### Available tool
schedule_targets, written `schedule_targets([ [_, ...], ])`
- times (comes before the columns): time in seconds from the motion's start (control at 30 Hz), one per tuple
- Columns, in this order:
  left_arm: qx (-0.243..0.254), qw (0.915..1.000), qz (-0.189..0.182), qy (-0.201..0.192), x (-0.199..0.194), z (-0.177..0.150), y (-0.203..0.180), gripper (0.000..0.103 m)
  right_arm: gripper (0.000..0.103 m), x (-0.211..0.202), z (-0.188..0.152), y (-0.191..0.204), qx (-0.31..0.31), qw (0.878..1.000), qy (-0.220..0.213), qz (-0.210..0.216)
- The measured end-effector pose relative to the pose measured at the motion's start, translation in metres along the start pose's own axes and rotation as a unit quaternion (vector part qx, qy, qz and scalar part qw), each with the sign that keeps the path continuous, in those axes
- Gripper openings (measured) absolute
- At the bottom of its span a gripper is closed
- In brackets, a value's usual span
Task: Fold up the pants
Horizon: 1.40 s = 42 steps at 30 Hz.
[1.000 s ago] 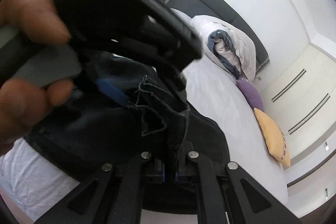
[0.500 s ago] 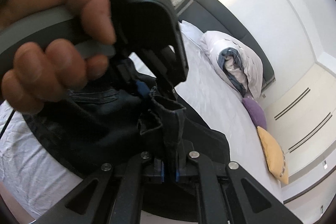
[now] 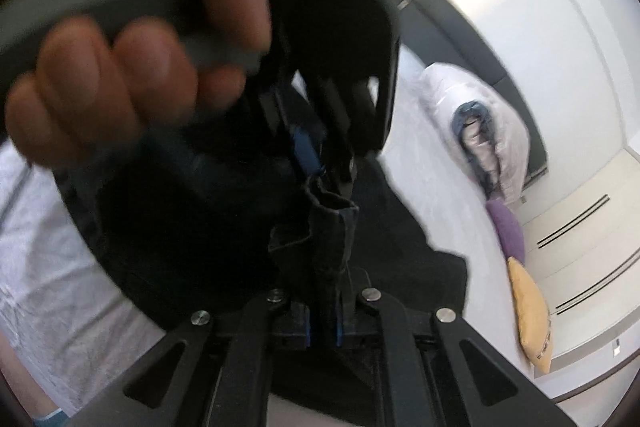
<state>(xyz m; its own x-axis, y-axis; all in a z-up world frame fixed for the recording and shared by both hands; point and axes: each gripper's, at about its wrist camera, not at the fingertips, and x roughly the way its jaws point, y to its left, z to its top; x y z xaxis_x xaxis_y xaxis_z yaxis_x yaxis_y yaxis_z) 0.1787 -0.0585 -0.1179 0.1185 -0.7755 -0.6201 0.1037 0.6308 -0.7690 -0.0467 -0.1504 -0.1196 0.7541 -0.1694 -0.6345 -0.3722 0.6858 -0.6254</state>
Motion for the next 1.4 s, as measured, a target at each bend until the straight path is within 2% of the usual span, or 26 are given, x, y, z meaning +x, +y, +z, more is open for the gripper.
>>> schedule_targets([
  [0.1, 0.011, 0.9998, 0.009, -0.01, -0.007, -0.003, -0.001, 0.015, 0.011, 0.003, -0.001, 0.002, 0.003, 1.0, 0.002, 0.006],
  [0.23, 0.042, 0.9966, 0.064, -0.03, -0.031, -0.006, -0.01, 0.016, 0.013, 0.006, -0.003, 0.003, 0.003, 1.0, 0.002, 0.014],
  [0.3, 0.071, 0.9925, 0.081, -0.057, -0.048, -0.006, -0.026, 0.016, 0.015, 0.003, -0.006, 0.009, 0.001, 1.0, 0.003, 0.024],
  [0.37, 0.098, 0.9896, 0.083, -0.065, -0.05, -0.003, -0.048, 0.016, 0.016, 0.001, -0.008, 0.01, -0.004, 1.0, -0.007, 0.027],
  [0.5, 0.139, 0.987, 0.068, -0.045, -0.036, -0.002, -0.072, 0.016, 0.016, -0.011, -0.009, 0.024, -0.007, 1.0, -0.008, 0.023],
  [0.6, 0.162, 0.9846, 0.065, -0.01, -0.005, -0.005, -0.08, 0.016, 0.016, -0.015, -0.011, 0.029, -0.009, 1.0, -0.013, 0.019],
  [0.63, 0.166, 0.9831, 0.076, 0.003, 0.007, -0.006, -0.079, 0.016, 0.017, -0.016, -0.012, 0.03, -0.008, 1.0, -0.015, 0.018],
  [0.67, 0.166, 0.9807, 0.103, 0.014, 0.02, -0.006, -0.073, 0.016, 0.018, -0.018, -0.013, 0.032, -0.008, 1.0, -0.015, 0.016],
  [0.7, 0.16, 0.9807, 0.111, 0.019, 0.026, -0.007, -0.068, 0.016, 0.02, -0.019, -0.014, 0.033, -0.006, 1.0, -0.016, 0.015],
  [0.73, 0.145, 0.9842, 0.1, 0.022, 0.029, -0.007, -0.057, 0.016, 0.022, -0.022, -0.016, 0.032, 0.0, 1.0, -0.015, 0.019],
  [0.83, 0.142, 0.9866, 0.078, 0.013, 0.022, -0.01, -0.048, 0.016, 0.036, -0.036, -0.023, 0.019, 0.034, 0.998, -0.011, 0.06],
  [0.87, 0.144, 0.9862, 0.081, 0.012, 0.018, -0.012, -0.046, 0.016, 0.046, -0.043, -0.028, 0.005, 0.064, 0.994, -0.008, 0.092],
  [0.9, 0.146, 0.9857, 0.084, 0.011, 0.016, -0.014, -0.046, 0.016, 0.063, -0.047, -0.032, -0.009, 0.091, 0.988, -0.007, 0.122],
  [0.93, 0.149, 0.985, 0.087, 0.009, 0.013, -0.016, -0.047, 0.016, 0.069, -0.049, -0.038, -0.029, 0.134, 0.977, -0.006, 0.164],
  [0.97, 0.149, 0.9847, 0.09, 0.004, 0.008, -0.019, -0.047, 0.016, 0.071, -0.05, -0.048, -0.06, 0.197, 0.957, -0.01, 0.212],
  [1.03, 0.145, 0.9848, 0.095, -0.008, 0.011, -0.024, -0.054, 0.016, 0.071, -0.042, -0.068, -0.11, 0.29, 0.924, -0.009, 0.25],
  [1.1, 0.156, 0.9827, 0.094, -0.03, 0.005, -0.026, -0.065, 0.016, 0.072, -0.02, -0.092, -0.162, 0.388, 0.881, -0.001, 0.272],
  [1.17, 0.175, 0.9792, 0.09, -0.048, 0.001, -0.026, -0.075, 0.016, 0.071, 0.004, -0.115, -0.205, 0.479, 0.827, -0.015, 0.295],
  [1.2, 0.179, 0.9784, 0.091, -0.049, 0.002, -0.022, -0.081, 0.016, 0.071, 0.021, -0.125, -0.225, 0.52, 0.793, -0.027, 0.316],
  [1.23, 0.182, 0.9777, 0.093, -0.047, 0.004, -0.02, -0.084, 0.016, 0.071, 0.037, -0.132, -0.239, 0.552, 0.764, -0.032, 0.332],
  [1.27, 0.186, 0.9764, 0.1, -0.046, 0.006, -0.019, -0.084, 0.016, 0.072, 0.052, -0.135, -0.247, 0.572, 0.745, -0.031, 0.341],
  [1.33, 0.188, 0.9711, 0.14, -0.046, 0.011, -0.015, -0.076, 0.016, 0.071, 0.091, -0.137, -0.251, 0.597, 0.695, -0.019, 0.4],
  [1.37, 0.18, 0.9723, 0.141, -0.048, 0.016, -0.013, -0.073, 0.016, 0.071, 0.114, -0.137, -0.252, 0.602, 0.678, -0.01, 0.422],
  [1.4, 0.171, 0.975, 0.133, -0.051, 0.016, -0.012, -0.066, 0.016, 0.071, 0.135, -0.139, -0.248, 0.607, 0.67, 0.008, 0.428],
])
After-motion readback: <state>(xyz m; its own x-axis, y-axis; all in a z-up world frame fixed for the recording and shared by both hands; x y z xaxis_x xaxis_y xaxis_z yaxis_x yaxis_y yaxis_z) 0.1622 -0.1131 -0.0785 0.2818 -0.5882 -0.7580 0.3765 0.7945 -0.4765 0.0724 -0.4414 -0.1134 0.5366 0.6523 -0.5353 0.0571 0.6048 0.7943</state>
